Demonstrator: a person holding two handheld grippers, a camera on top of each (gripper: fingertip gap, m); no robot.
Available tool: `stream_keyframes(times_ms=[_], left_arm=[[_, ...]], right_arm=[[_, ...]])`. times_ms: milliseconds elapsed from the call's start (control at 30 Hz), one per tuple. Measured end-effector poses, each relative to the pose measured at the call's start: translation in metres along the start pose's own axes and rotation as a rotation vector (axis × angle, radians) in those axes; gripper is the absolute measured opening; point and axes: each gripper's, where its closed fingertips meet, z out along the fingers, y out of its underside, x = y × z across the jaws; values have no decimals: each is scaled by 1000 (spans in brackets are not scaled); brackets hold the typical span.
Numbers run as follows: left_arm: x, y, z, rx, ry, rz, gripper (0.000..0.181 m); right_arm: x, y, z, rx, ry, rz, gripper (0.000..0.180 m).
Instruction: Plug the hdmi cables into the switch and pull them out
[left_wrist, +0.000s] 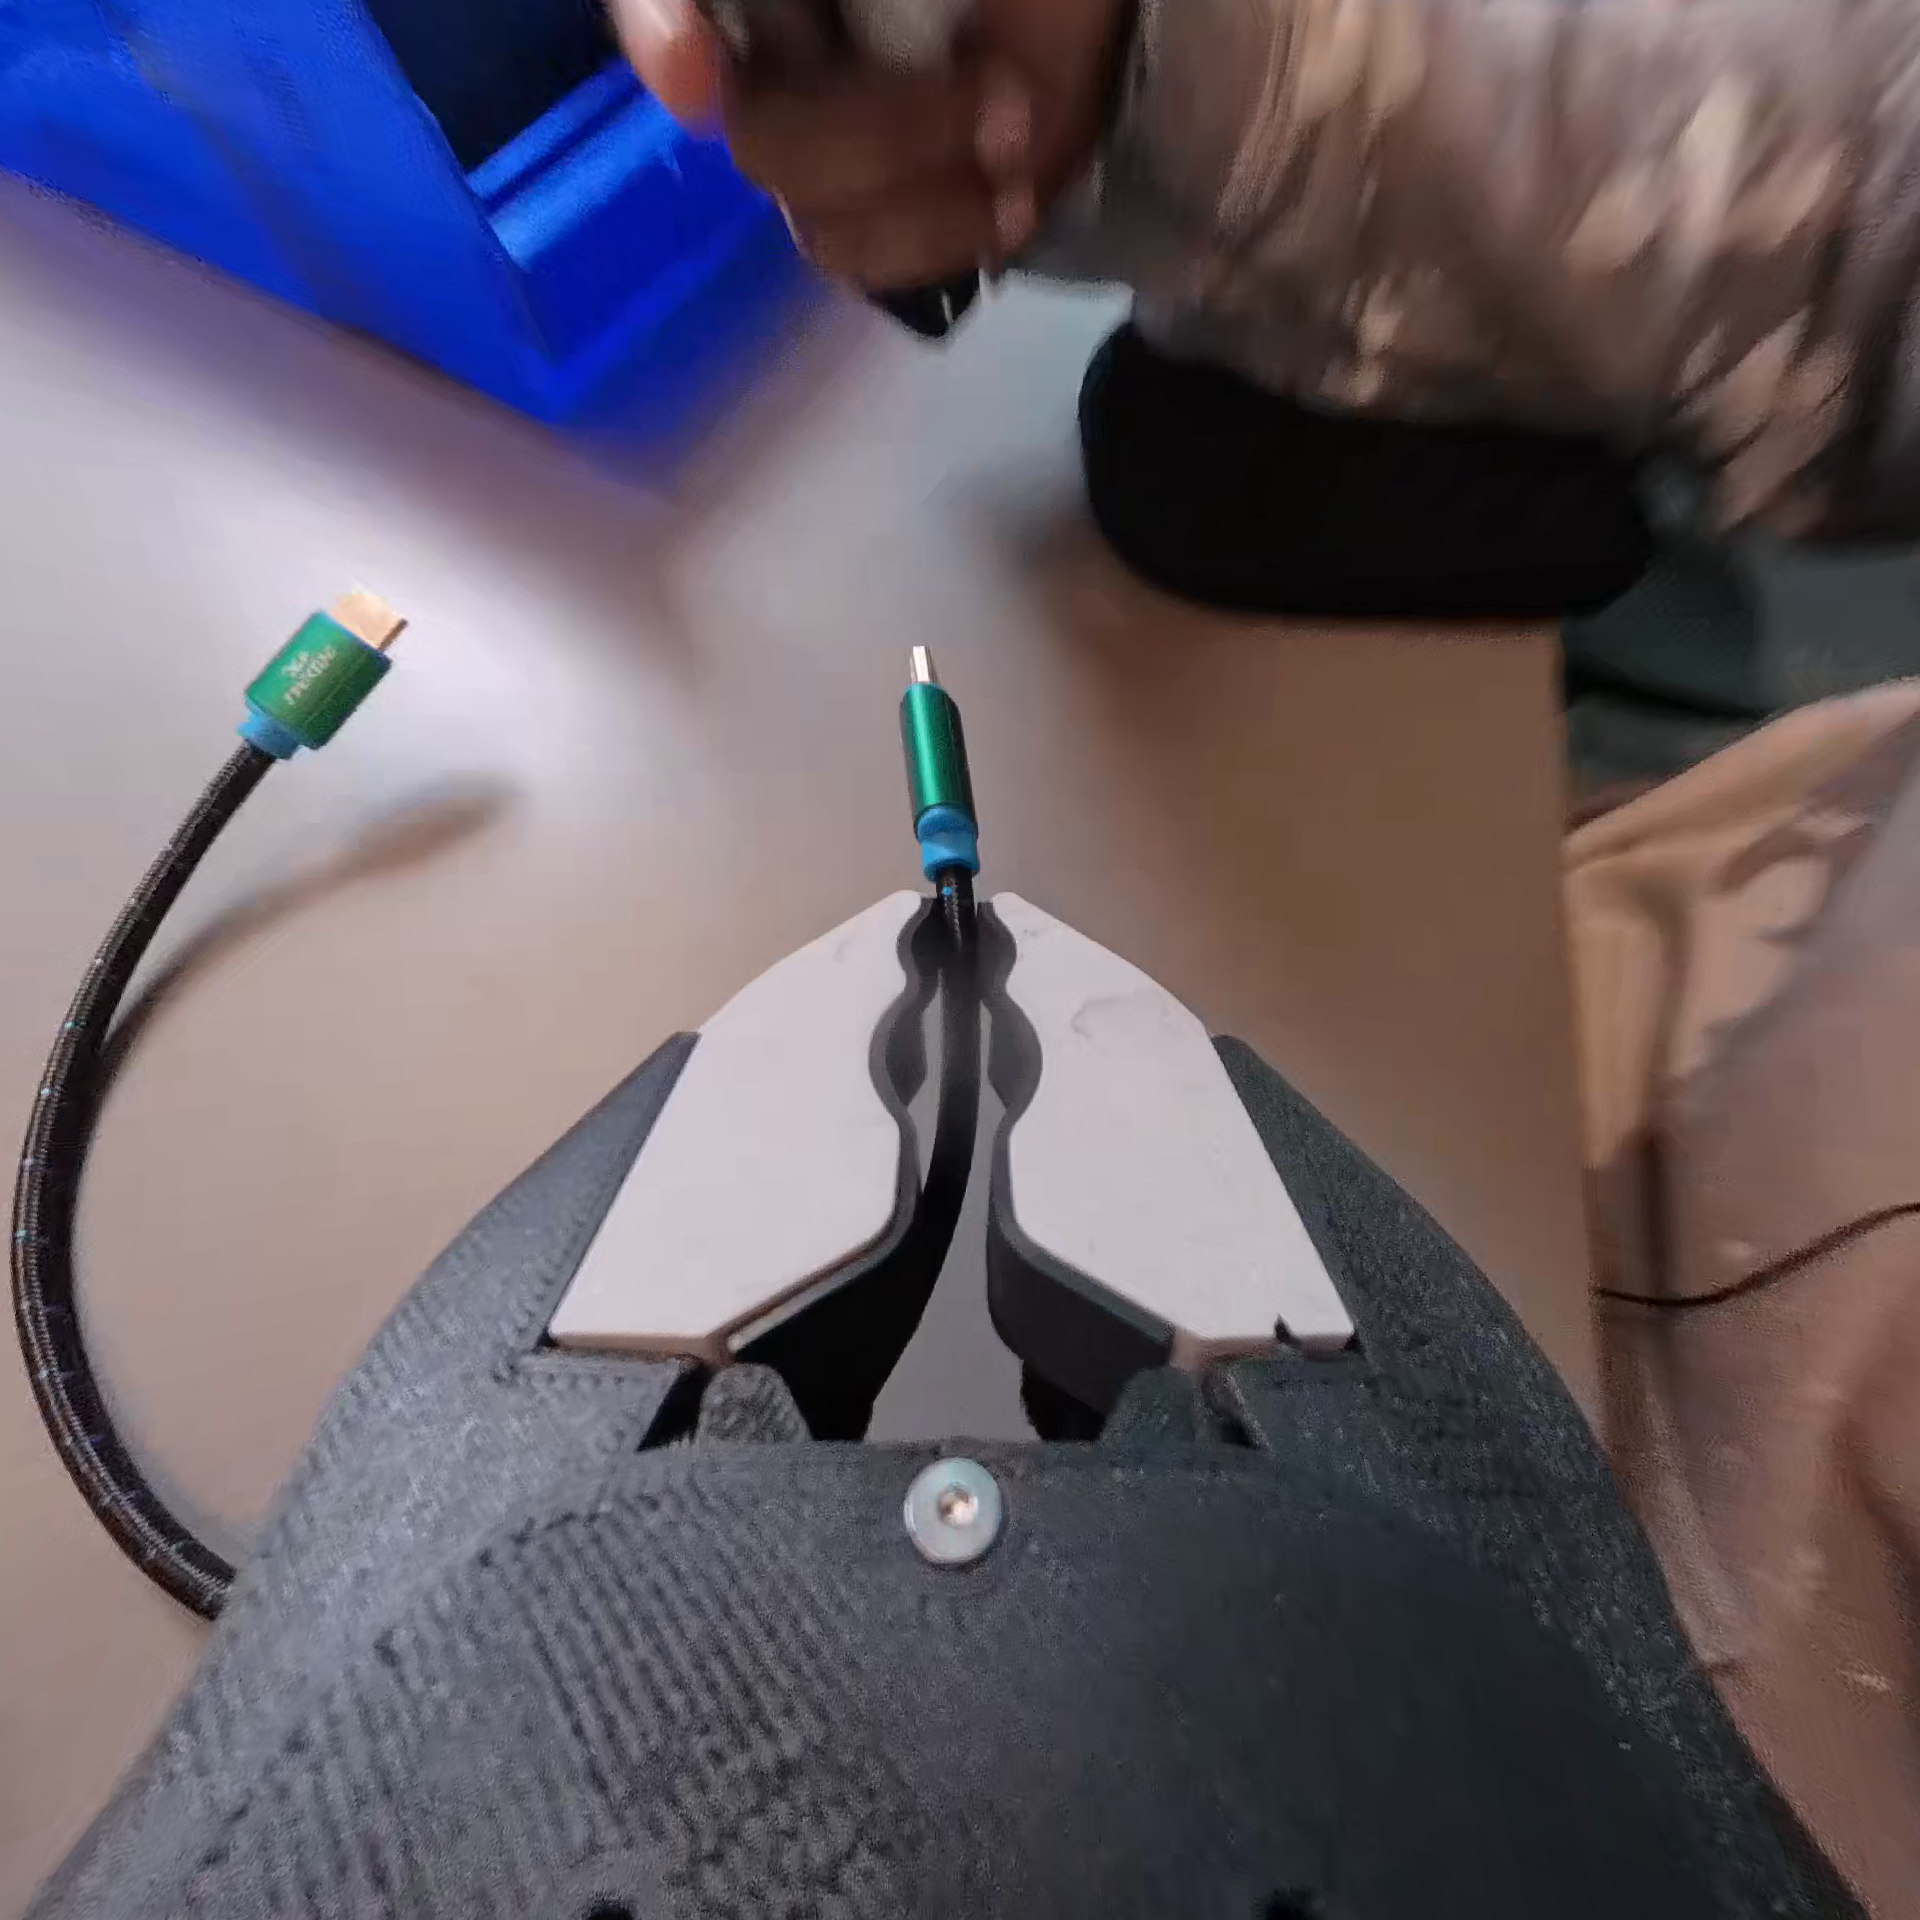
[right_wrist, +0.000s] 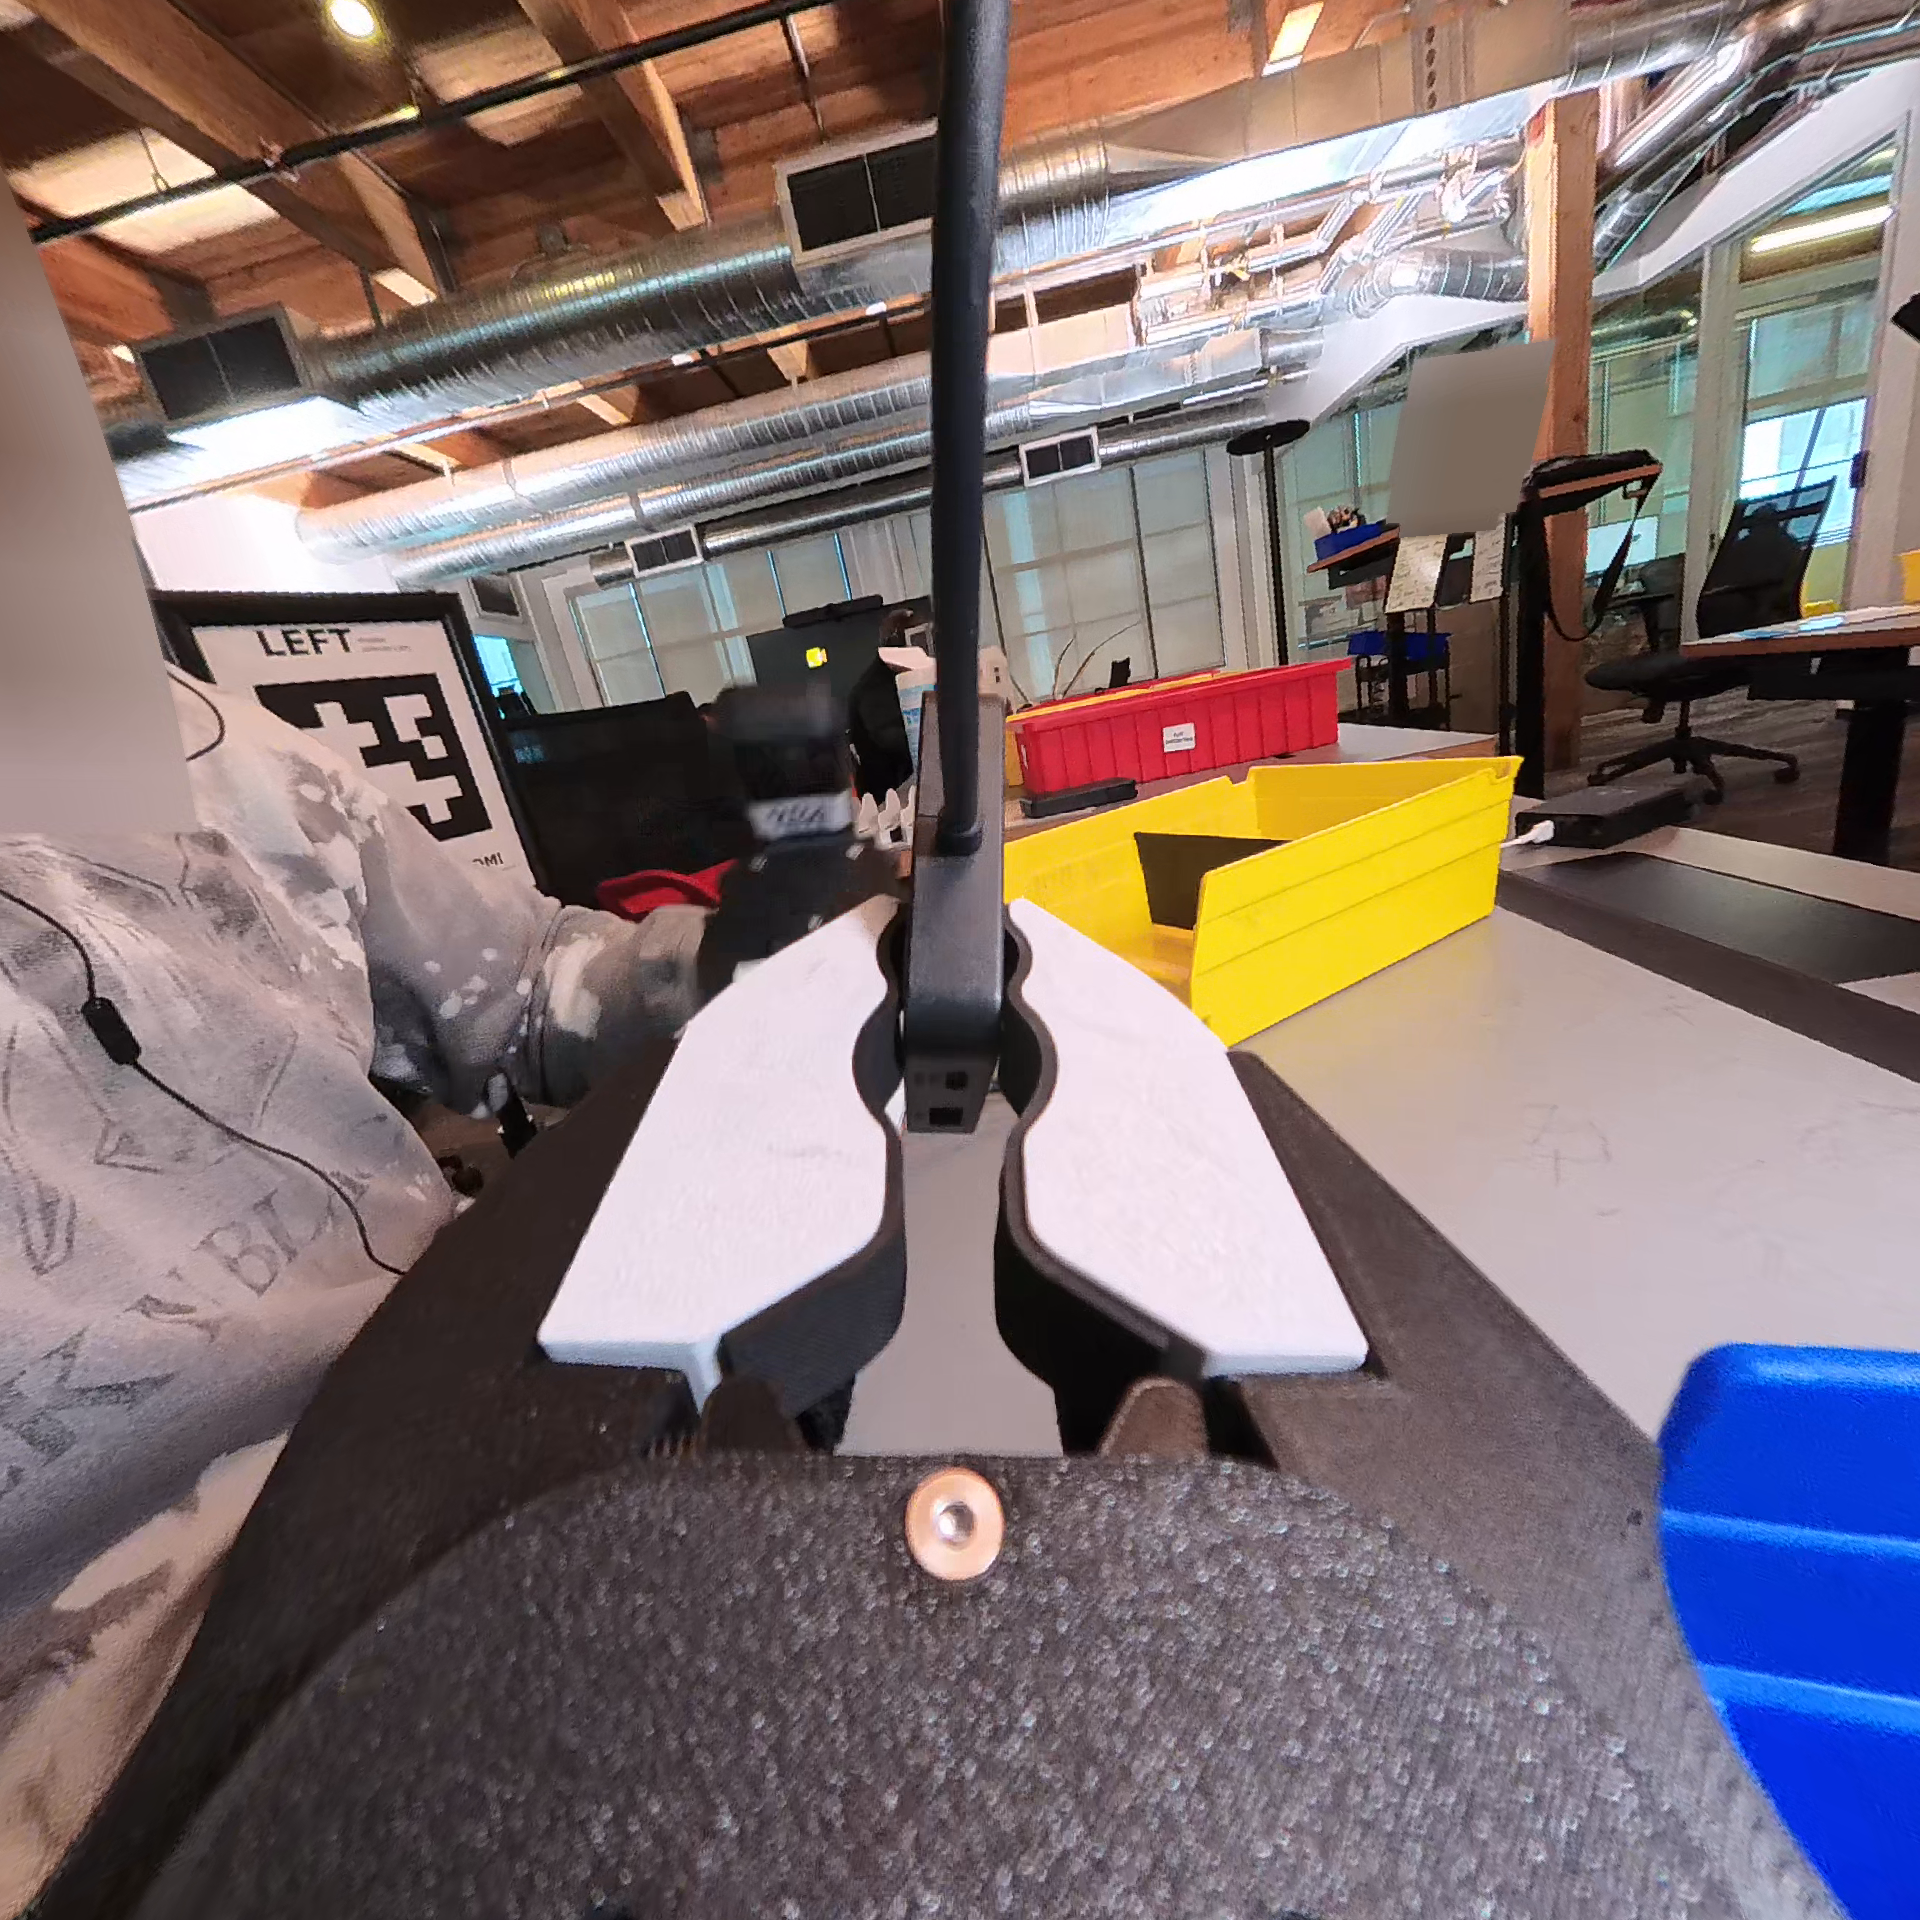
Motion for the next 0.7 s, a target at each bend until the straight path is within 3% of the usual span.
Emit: stream_keyframes(times_ms=[100,233,400,700], left_arm=[[-16,-35,-27,141,108,-129,7],[-31,-60,-43,238,161,-124,7],[-26,-65,-41,230,279,-101,7],[-10,-66,-60,323,506,-238,7]], right_arm=[[-2,3,1,-23,-9,-3,14],[-4,11,3,-77,-21,-4,14],[-9,25,3,-155,-64,24,13],[-14,32,4,-170,-124,83,14]])
